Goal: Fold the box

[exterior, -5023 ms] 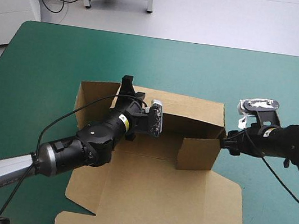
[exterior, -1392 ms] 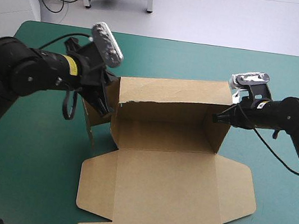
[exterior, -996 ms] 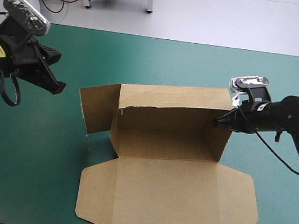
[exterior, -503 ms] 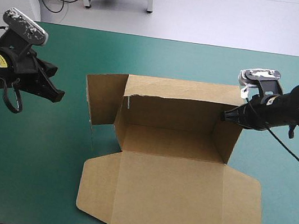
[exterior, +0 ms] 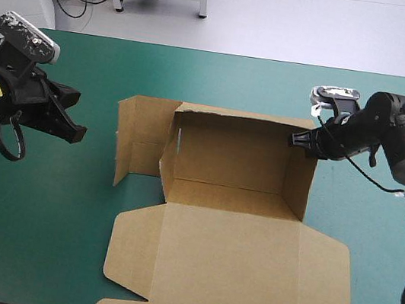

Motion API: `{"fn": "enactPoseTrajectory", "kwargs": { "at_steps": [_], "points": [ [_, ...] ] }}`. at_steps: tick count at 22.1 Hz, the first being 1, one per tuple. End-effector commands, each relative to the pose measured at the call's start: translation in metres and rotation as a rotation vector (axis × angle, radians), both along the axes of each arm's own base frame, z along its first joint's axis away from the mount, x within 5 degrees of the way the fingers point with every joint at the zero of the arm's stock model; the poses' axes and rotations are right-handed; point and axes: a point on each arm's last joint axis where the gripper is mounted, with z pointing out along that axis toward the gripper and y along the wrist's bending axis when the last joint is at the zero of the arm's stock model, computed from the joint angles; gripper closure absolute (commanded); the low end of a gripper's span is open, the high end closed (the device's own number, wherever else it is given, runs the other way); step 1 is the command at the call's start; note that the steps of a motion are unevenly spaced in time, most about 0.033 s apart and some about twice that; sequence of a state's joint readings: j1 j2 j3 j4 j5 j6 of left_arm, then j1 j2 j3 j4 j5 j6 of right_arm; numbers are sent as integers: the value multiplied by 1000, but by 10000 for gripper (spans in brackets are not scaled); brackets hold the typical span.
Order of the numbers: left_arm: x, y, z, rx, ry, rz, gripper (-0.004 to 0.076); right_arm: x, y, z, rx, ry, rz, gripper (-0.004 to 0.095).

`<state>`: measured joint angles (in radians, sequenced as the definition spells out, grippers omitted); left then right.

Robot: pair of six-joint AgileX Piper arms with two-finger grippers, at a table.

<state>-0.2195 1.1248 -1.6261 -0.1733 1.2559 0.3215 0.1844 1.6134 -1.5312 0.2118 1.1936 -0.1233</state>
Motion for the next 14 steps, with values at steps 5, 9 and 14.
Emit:
{"fn": "enactPoseTrajectory", "kwargs": {
  "at_steps": [5,9,14],
  "points": [
    [-7,-1,15,-68,-100,-3,733,37,7,-11,-1,-2,14,923],
    [-6,-1,16,-72,-111,-1,736,46,8,4,9,-123,23,665],
    [-6,-1,17,-74,-127,3,736,49,9,10,14,-159,21,248]
  ]
}}
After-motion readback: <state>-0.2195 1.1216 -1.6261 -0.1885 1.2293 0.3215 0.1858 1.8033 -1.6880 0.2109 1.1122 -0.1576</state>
